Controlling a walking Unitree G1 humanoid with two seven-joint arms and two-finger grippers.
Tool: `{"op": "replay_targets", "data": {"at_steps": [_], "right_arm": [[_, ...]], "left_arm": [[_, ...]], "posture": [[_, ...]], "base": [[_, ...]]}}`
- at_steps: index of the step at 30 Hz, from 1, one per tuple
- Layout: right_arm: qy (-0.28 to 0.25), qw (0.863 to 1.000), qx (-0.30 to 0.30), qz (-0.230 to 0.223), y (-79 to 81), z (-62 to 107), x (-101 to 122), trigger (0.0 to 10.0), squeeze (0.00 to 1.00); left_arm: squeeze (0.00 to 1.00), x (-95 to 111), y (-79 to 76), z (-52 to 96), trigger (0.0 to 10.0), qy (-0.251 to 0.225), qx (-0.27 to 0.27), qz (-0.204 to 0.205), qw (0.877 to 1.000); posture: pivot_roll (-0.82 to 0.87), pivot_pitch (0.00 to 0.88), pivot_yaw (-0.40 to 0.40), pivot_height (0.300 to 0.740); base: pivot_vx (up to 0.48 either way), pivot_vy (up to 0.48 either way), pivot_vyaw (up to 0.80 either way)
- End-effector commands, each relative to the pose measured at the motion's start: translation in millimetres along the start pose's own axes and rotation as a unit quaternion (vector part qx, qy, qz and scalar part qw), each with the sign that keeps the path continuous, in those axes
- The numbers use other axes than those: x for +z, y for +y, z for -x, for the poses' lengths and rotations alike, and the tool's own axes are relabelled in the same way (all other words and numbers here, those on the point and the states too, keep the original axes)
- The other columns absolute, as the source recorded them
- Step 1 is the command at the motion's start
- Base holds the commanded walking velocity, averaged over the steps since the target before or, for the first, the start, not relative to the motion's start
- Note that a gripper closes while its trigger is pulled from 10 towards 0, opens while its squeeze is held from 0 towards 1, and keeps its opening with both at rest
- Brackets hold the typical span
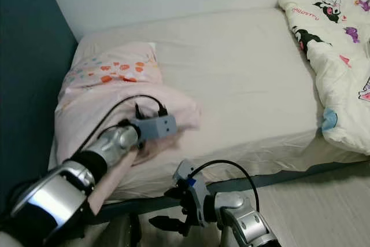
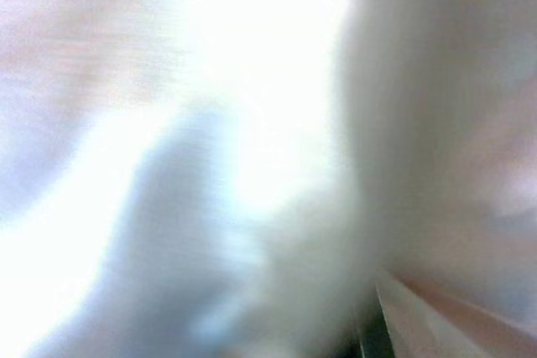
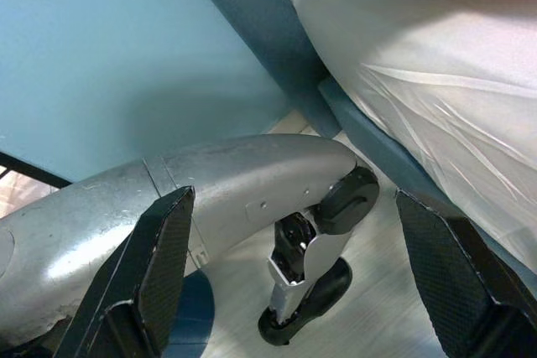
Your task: Clean up the room
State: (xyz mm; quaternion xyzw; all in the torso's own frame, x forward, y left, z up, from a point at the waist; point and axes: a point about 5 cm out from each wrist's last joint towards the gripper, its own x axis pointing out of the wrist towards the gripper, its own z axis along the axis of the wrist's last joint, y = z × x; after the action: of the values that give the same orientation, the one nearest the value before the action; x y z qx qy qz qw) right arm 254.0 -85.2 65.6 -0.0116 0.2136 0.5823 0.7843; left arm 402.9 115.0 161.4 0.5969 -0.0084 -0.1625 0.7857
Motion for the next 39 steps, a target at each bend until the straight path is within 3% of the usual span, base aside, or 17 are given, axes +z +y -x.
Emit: {"op": "replay_targets", "data": {"at_steps": [1,9,15,17,22,25,28,30,31,32,33,34,35,36,37,38,39], "right_arm": [[0.003,1.000,0.002,-0.005,3.7,-0.2,-3.3,10.0,0.00],[0.005,1.000,0.003,-0.001,2.6,0.4,-1.4,10.0,0.00],[0.005,1.000,0.004,0.000,3.1,-0.5,-0.2,10.0,0.00],[0.002,1.000,0.004,0.001,2.7,-2.3,1.4,10.0,0.00],[-0.001,1.000,0.006,0.001,2.7,-4.8,2.4,10.0,0.00],[-0.003,1.000,0.013,0.003,4.4,-8.4,3.6,10.0,0.00],[-0.008,1.000,0.016,0.004,5.0,-12.7,6.9,10.0,0.00],[-0.008,1.000,0.016,0.004,5.0,-12.7,6.9,10.0,0.00],[-0.009,1.000,0.017,0.004,4.6,-13.5,7.5,10.0,0.00],[-0.009,1.000,0.017,0.004,4.6,-13.5,7.5,10.0,0.00],[-0.009,1.000,0.017,0.004,4.6,-13.7,7.6,10.0,0.00],[-0.009,1.000,0.017,0.004,4.6,-13.7,7.6,10.0,0.00],[-0.009,1.000,0.018,0.004,4.9,-13.9,7.4,10.0,0.00],[-0.010,1.000,0.018,0.003,5.1,-13.8,7.0,10.0,0.00],[-0.010,1.000,0.018,0.003,5.1,-13.8,7.0,10.0,0.00],[-0.010,1.000,0.018,0.002,5.1,-13.3,6.2,10.0,0.00],[-0.010,1.000,0.018,0.002,5.1,-13.3,6.2,10.0,0.00]], "left_arm": [[0.00,-24.6,23.0,4.0,0.0,0.049,0.045,-0.042,0.997],[0.00,-57.2,54.6,14.9,0.0,0.100,0.082,-0.094,0.987],[0.00,-72.9,50.6,21.8,0.0,0.113,0.073,-0.098,0.986],[0.00,-87.2,30.7,29.3,0.0,0.112,0.031,-0.050,0.992],[0.00,-106.4,12.4,41.8,0.0,0.119,0.000,-0.007,0.993],[0.00,-127.1,-3.8,58.0,0.0,0.127,-0.028,0.074,0.989],[0.00,-144.3,-27.4,81.7,0.0,0.090,-0.064,0.282,0.953],[0.00,-144.3,-27.4,81.7,0.0,0.090,-0.064,0.282,0.953],[0.00,-148.4,-32.4,93.0,0.1,0.054,-0.065,0.393,0.915],[0.00,-148.4,-32.4,93.0,0.1,0.054,-0.065,0.393,0.915],[0.00,-150.1,-32.8,99.3,0.1,0.031,-0.066,0.443,0.894],[0.00,-150.1,-32.8,99.3,0.1,0.031,-0.066,0.443,0.894],[0.00,-151.6,-31.2,111.7,8.7,-0.001,-0.072,0.500,0.863],[0.00,-151.6,-26.1,131.3,10.0,-0.040,-0.086,0.554,0.827],[0.00,-151.6,-26.1,131.3,10.0,-0.040,-0.086,0.554,0.827],[0.00,-150.5,-19.5,154.9,10.0,-0.071,-0.103,0.583,0.803],[0.00,-150.5,-19.5,154.9,10.0,-0.071,-0.103,0.583,0.803]], "posture": [[-0.08,0.245,0.019,0.582],[-0.08,0.237,0.014,0.582],[-0.08,0.236,0.013,0.582],[-0.07,0.234,0.006,0.582],[-0.05,0.230,-0.003,0.582],[-0.04,0.224,-0.007,0.582],[-0.03,0.221,-0.015,0.582],[-0.03,0.221,-0.015,0.582],[-0.03,0.219,-0.022,0.582],[-0.03,0.219,-0.022,0.582],[-0.03,0.219,-0.022,0.582],[-0.03,0.219,-0.022,0.582],[-0.03,0.219,-0.023,0.582],[-0.02,0.217,-0.024,0.582],[-0.02,0.217,-0.024,0.582],[-0.01,0.215,-0.026,0.582],[-0.01,0.215,-0.026,0.582]], "base": [[0.000,0.000,0.00],[0.000,0.000,0.00],[0.000,0.000,0.00],[0.000,0.000,0.00],[0.000,0.000,0.00],[0.000,0.000,0.00],[0.000,0.000,0.00],[0.000,0.000,0.00],[0.000,0.000,0.00],[0.000,0.000,0.00],[0.000,0.000,0.00],[0.000,0.000,0.00],[0.000,0.000,0.00],[0.000,0.000,0.00],[0.000,0.000,0.00],[0.000,0.000,0.00],[0.000,0.000,0.00]]}}
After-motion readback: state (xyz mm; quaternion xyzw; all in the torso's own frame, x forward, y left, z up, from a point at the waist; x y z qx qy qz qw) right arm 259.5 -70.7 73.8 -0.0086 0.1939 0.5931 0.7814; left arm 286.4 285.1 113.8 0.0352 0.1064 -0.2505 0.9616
